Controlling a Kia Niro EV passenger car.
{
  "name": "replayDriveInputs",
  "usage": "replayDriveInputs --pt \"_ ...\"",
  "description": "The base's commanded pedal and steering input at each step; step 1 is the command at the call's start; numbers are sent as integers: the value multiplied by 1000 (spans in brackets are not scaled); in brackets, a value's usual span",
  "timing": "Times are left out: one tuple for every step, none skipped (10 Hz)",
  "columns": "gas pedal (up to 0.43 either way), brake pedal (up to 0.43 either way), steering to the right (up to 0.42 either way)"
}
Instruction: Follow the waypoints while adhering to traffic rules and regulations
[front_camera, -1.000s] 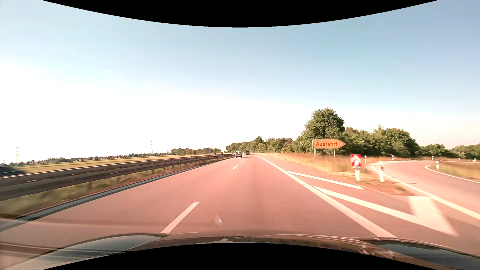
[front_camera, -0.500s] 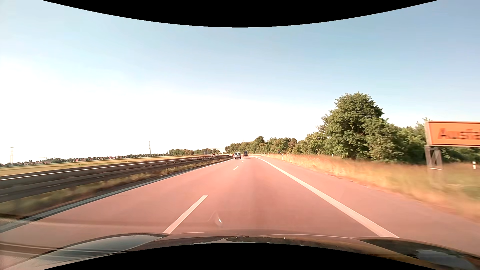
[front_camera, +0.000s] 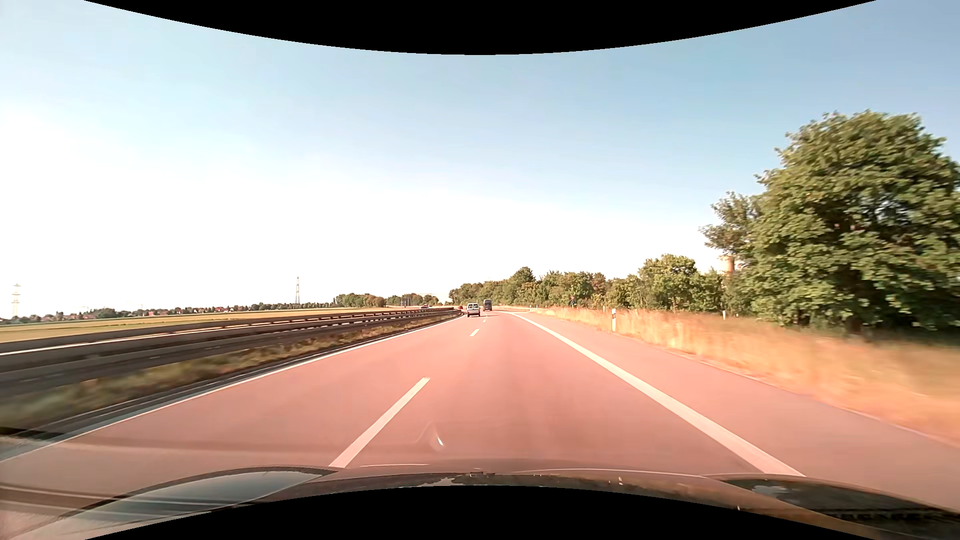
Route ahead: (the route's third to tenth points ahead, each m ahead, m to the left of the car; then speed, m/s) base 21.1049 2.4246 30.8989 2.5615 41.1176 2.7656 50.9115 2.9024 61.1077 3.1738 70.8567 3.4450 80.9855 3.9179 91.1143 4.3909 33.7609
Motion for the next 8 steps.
replayDriveInputs --pt "319 6 -6" --pt "319 6 -6" --pt "319 6 -6" --pt "331 6 -6" --pt "331 6 -6" --pt "331 6 -6" --pt "331 6 -6" --pt "331 6 -6"
